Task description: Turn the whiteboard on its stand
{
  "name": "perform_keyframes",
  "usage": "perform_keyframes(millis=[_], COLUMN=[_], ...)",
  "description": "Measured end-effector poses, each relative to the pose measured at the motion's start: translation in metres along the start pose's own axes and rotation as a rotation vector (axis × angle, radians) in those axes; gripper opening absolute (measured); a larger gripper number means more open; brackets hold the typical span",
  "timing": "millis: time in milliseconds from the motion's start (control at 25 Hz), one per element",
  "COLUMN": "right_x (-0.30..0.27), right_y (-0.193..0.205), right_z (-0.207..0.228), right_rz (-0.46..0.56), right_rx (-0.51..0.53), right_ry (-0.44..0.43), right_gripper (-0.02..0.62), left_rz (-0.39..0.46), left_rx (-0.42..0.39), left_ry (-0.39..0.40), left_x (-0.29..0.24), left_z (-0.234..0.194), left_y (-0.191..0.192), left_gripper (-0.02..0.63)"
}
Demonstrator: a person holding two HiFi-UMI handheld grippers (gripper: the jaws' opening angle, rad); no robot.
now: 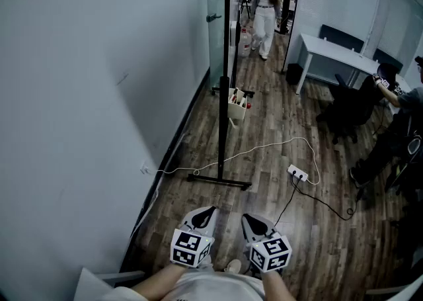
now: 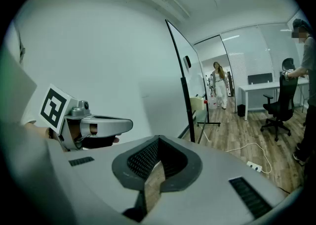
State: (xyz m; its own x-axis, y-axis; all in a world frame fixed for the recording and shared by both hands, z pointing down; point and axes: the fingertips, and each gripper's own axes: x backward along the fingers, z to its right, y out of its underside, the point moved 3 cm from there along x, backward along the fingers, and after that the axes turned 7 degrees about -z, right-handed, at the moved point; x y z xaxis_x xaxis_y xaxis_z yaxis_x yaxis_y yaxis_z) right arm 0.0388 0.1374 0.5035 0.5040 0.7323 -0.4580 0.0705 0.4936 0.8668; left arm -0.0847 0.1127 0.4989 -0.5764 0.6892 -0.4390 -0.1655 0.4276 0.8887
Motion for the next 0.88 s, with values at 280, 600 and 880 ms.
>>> perform_keyframes(millis=[280,600,880], right_x=[-0.001,-0.004,-0.005], right_y=[0.0,-0.005,-0.005], right_z=[-0.002,-0.008,-0.018], right_rz=[-0.009,0.015,0.031], right_rx=[0.004,-0.019,-0.019], right_ry=[-0.007,-0.003,0.025], right_gripper=[0.005,0.006,0.006], left_rz=[0.0,0.002,0.018], left_rx=[-0.001,0.007,0.0], left_ry=[0.005,0.008,0.022], left_x=[0.0,0.005,0.013], left_z=[0.0,-0.005,-0.013], left_y=[-0.001,0.0,0.0], left_gripper=[0.011,0.011,0.011])
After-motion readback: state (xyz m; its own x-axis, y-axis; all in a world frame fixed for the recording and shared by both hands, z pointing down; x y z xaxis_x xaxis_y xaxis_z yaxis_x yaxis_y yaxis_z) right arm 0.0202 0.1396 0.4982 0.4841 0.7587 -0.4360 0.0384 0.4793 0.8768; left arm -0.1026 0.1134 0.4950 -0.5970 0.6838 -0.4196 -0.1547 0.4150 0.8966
